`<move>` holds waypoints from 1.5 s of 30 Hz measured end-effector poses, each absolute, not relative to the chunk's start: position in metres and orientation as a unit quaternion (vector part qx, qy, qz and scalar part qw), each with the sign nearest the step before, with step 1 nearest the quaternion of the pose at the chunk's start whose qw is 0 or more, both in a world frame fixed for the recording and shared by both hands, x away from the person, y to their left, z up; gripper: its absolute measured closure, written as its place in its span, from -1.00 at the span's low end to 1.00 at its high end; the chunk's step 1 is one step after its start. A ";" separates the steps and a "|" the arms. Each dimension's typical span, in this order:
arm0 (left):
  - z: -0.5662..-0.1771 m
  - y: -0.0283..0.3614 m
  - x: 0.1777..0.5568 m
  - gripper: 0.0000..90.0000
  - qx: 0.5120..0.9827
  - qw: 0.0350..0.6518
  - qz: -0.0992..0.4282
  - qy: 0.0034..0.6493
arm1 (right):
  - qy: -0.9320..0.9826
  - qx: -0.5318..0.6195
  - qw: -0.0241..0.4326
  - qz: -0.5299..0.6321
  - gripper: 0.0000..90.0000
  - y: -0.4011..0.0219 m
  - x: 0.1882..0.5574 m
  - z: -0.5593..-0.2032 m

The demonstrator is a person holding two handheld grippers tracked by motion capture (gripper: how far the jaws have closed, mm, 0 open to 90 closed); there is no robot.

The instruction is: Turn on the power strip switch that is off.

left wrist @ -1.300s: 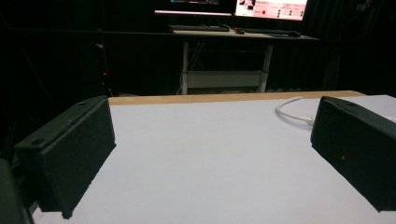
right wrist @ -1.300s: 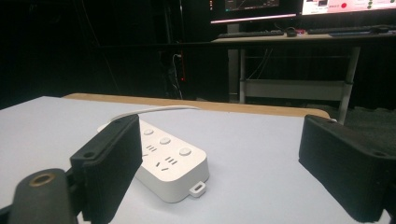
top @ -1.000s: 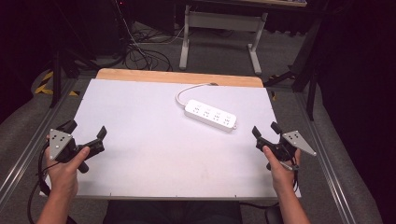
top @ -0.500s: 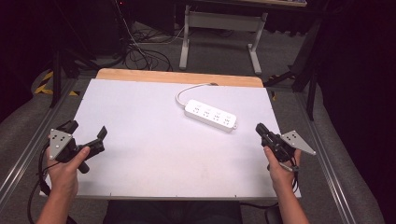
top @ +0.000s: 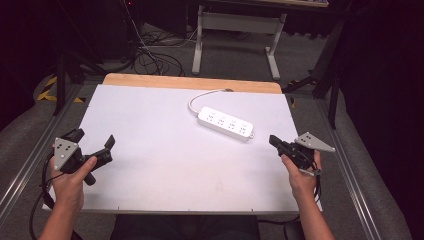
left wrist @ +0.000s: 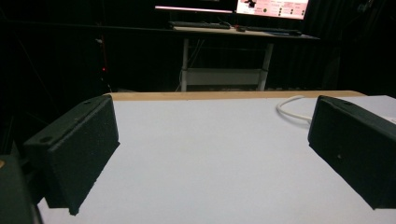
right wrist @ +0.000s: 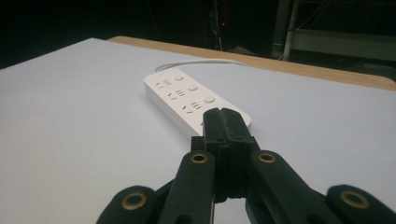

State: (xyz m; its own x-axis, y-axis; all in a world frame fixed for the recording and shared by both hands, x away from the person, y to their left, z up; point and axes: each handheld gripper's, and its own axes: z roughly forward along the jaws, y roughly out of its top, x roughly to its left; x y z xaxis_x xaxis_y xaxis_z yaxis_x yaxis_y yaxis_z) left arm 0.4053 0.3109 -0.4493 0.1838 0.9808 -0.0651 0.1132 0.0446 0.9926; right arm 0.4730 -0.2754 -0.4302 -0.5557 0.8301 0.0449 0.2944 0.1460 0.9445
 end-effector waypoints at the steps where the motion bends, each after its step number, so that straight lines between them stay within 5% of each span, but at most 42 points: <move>1: -0.449 0.311 0.405 -0.95 0.557 0.530 0.408 0.491 | 0.715 0.395 0.255 0.518 1.00 -0.273 0.474 -0.429; 24: -0.450 0.309 0.405 -0.94 0.566 0.522 0.415 0.486 | 0.775 0.382 0.220 0.453 1.00 -0.226 0.529 -0.387; 45: -0.451 0.309 0.408 -0.94 0.568 0.526 0.403 0.488 | 0.815 0.382 0.196 0.390 1.00 -0.194 0.575 -0.386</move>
